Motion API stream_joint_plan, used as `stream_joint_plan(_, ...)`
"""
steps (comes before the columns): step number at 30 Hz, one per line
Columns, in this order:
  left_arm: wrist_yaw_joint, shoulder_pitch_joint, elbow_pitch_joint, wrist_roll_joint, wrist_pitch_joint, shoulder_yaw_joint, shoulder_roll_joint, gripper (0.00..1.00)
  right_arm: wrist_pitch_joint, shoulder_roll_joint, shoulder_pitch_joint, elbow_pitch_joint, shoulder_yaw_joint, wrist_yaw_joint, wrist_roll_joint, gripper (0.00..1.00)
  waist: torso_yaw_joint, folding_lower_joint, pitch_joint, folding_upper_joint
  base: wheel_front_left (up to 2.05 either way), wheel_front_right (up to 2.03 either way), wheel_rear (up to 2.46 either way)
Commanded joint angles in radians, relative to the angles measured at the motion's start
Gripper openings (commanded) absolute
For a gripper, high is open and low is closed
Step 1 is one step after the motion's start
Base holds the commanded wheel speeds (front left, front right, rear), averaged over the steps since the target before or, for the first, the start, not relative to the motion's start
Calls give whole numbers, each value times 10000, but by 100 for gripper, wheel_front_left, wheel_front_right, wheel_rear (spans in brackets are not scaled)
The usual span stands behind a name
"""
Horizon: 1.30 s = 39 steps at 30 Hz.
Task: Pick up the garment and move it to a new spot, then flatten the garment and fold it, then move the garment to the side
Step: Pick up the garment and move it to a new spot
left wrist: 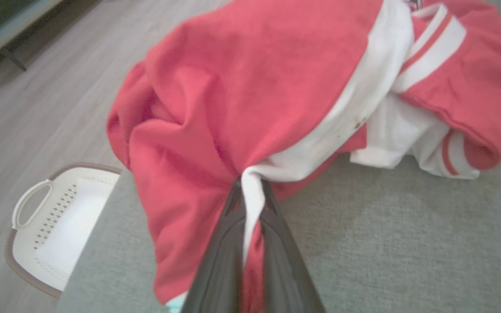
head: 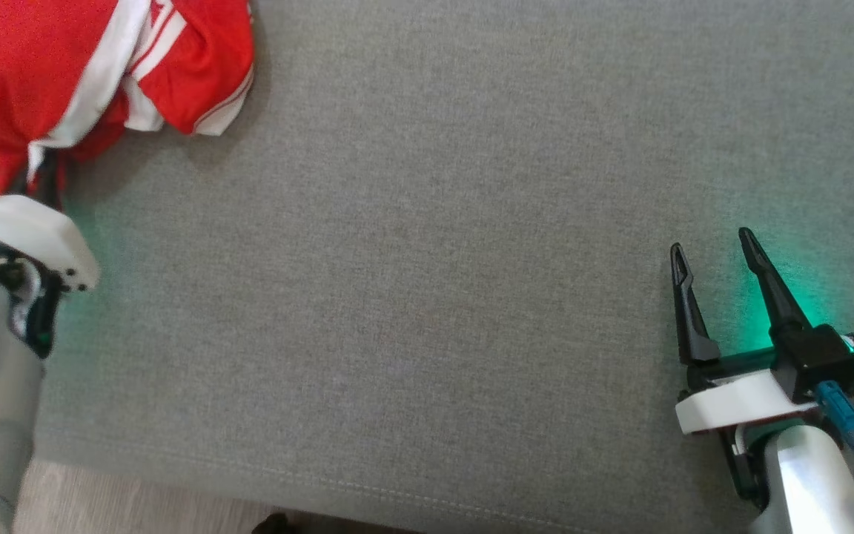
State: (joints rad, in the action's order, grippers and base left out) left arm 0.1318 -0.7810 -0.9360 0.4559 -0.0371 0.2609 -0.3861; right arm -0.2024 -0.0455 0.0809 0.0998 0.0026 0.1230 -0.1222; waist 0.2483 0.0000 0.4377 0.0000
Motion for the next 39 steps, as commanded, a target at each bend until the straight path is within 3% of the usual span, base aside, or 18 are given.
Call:
stream_joint_plan(1, -68, -477, 160, -127, 198, -258, -801, 0, -143, -47, 156, -178, 295, 77, 122, 100, 13, 0, -259, 0, 0, 0, 0)
stream_joint_plan(12, -216, -1476, 1365, -1004, 444, 140, -2336, 0, -529, -47, 212, 948, 609, 77, 1223, 100, -590, 0, -2210, 0, 0, 0, 0)
stream_joint_plan(20, -91, -2024, 3464, -1508, -492, 1098, -2629, 0, -589, -47, 1, 1386, 687, 77, 2002, 100, -1774, 0, -3544, 0, 0, 0, 0)
stream_joint_plan(30, -21, -2020, 6247, -1097, -1252, 2521, -2036, 0, -592, -47, -389, 1306, 355, 77, 2208, 100, -3390, 0, -4007, 0, 0, 0, 0)
stream_joint_plan(39, -53, -576, 7407, -311, -578, 3686, -778, 0, -593, -47, -361, 1149, 215, 77, 2278, 100, -3941, 0, -3382, 0, 0, 0, 0)
